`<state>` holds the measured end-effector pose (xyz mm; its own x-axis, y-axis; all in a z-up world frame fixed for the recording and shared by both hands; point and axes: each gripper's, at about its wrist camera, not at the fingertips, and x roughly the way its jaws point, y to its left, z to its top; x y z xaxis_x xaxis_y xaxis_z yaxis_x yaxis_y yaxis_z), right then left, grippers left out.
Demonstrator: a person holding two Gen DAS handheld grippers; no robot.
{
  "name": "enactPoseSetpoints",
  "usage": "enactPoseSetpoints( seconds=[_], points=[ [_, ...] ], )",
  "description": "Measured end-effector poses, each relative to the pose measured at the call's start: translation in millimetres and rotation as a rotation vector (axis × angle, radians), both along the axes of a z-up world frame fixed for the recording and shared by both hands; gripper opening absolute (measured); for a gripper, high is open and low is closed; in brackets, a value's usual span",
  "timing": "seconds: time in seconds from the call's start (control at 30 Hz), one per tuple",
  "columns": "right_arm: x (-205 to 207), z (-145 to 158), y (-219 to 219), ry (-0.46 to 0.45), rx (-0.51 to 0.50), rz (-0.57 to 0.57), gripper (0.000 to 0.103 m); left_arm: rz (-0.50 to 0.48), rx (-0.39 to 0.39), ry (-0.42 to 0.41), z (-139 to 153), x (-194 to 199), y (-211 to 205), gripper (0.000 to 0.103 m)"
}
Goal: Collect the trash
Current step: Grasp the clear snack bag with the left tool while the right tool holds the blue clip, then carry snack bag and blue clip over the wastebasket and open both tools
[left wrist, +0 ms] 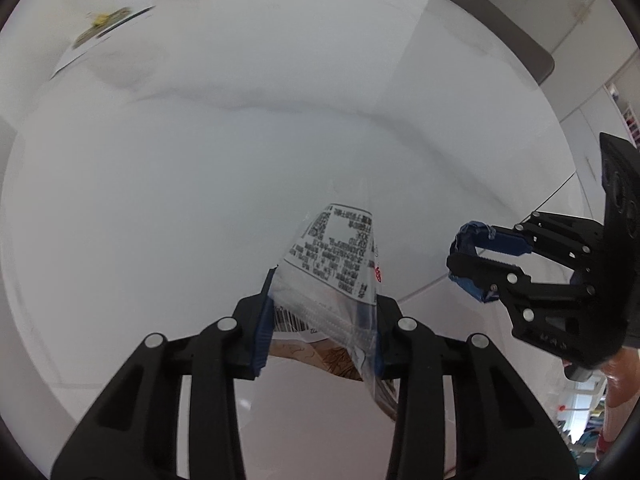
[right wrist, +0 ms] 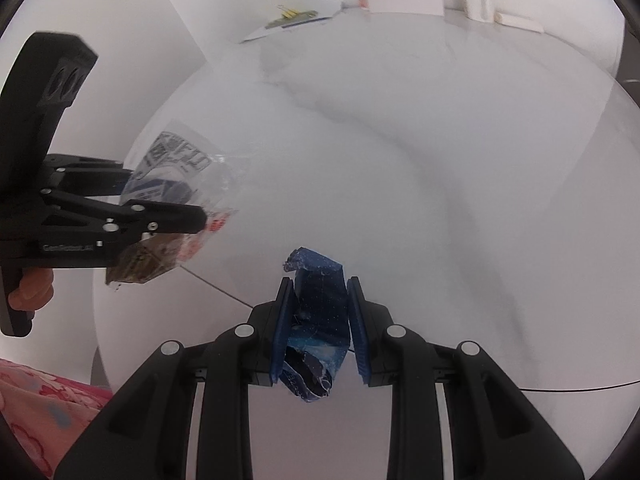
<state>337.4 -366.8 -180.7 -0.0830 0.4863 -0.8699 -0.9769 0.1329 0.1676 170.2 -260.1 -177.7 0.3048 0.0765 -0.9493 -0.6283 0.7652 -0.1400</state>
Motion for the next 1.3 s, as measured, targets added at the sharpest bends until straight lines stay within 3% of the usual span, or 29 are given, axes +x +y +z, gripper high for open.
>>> enactPoseSetpoints(
  seconds=[0.1,0.33,0.63,0.77,1.0,1.13,1.23,1.3],
  points=[
    [-23,6,4,0.005,0.006,0.021,0.028,0.031,0.001,-0.006,10,-25,3,0.037],
    [-103,17,18,0.025,0.019,0.097,0.028,0.093,0.020,-0.043,39,-133,7,0.038],
    [-261,16,30,0.036,0.048,0.070,0.028,0.080,0.040,-0.046,43,-302,10,0.039],
    [-323,14,34,0.039,0.065,0.062,0.028,0.050,0.038,-0.040,38,-347,14,0.039],
    [-397,5,57,0.058,0.006,0.087,0.028,0.041,0.009,-0.057,31,-383,30,0.039],
    [-413,-5,73,0.049,-0.014,0.134,0.028,0.055,-0.003,-0.075,26,-389,41,0.039],
    [-426,-11,69,0.068,-0.003,0.152,0.028,0.023,0.015,-0.072,21,-386,42,0.040],
    [-432,-16,70,0.032,-0.005,0.163,0.028,-0.012,0.006,-0.056,13,-385,46,0.040]
  ],
)
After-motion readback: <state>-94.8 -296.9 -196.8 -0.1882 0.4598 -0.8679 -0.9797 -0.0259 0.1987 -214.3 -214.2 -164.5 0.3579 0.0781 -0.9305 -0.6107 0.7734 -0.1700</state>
